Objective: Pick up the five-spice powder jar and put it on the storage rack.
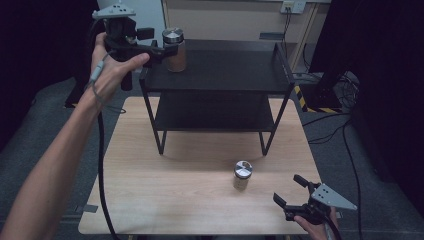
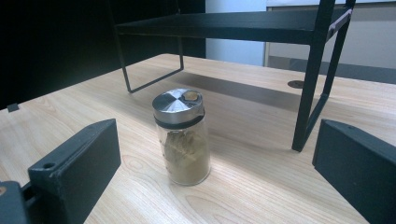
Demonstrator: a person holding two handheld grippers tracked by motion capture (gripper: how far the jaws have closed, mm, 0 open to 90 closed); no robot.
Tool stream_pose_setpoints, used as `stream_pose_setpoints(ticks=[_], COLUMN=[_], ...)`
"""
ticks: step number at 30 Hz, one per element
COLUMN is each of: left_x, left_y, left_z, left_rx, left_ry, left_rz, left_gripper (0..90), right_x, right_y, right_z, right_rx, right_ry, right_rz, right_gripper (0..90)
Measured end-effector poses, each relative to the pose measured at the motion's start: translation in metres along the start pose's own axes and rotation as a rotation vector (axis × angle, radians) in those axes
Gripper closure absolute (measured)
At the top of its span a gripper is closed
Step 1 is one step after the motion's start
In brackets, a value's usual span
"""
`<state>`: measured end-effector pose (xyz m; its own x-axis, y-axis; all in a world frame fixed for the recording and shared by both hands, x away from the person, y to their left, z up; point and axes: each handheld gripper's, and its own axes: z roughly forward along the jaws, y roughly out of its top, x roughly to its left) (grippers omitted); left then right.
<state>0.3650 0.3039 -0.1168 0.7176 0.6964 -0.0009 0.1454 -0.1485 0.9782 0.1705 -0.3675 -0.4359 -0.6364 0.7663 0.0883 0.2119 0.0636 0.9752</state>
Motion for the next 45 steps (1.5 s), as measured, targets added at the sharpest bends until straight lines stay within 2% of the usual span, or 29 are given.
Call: stream_pose_setpoints(ticks=[4,9,11,13,16,23,27,30,33,37,42,45], left_x=[-0.004,-0.009,-0.016,-0.019,-0.02,-0.025,-0.027,-0.033,-0.034,-0.039,-0.046,-0.048], left_y=[-0.021,-0.045,-0.05,-0.058,-0.074,-0.102,-0.118,-0.128,-0.141,-0.157,-0.179,-0.192], left_z=[-0.008,-0.018,-0.021,-0.024,-0.027,-0.029,-0.03,-0.032,-0.032,-0.033,-0.033,-0.033], left_rx=[-0.037,-0.077,-0.071,-0.083,-0.12,-0.129,-0.13,-0.119,-0.117,-0.111,-0.086,-0.069], left_ry=[-0.043,-0.106,-0.102,-0.114,-0.149,-0.19,-0.197,-0.181,-0.189,-0.17,-0.14,-0.127], left_rz=[0.02,0.02,0.065,0.082,0.067,0.048,0.037,0.07,0.061,0.079,0.068,0.046], left_gripper=[4.2,4.4,4.4,4.5,4.5,4.7,4.7,4.7,4.6,4.8,5.6,5.6], right_x=[0.0,-0.001,0.0,0.0,0.001,0.0,0.0,0.0,0.0,0.0,0.0,0.0], right_y=[0.0,0.001,0.002,0.002,0.002,0.001,0.001,0.002,0.002,0.002,0.002,0.002], right_z=[0.0,0.001,0.002,0.002,0.001,0.001,0.001,0.002,0.002,0.002,0.002,0.002], right_rx=[0.001,0.01,0.011,0.013,0.011,0.012,0.013,0.015,0.015,0.018,0.018,0.017], right_ry=[0.003,0.011,0.011,0.011,0.008,0.002,0.004,0.005,0.005,0.004,0.002,0.002], right_rz=[-0.002,-0.007,-0.012,-0.012,-0.012,-0.012,-0.011,-0.012,-0.012,-0.011,-0.01,-0.011], right_gripper=[1.4,1.4,1.4,1.4,1.4,1.4,1.4,1.5,1.5,1.5,1.5,1.5])
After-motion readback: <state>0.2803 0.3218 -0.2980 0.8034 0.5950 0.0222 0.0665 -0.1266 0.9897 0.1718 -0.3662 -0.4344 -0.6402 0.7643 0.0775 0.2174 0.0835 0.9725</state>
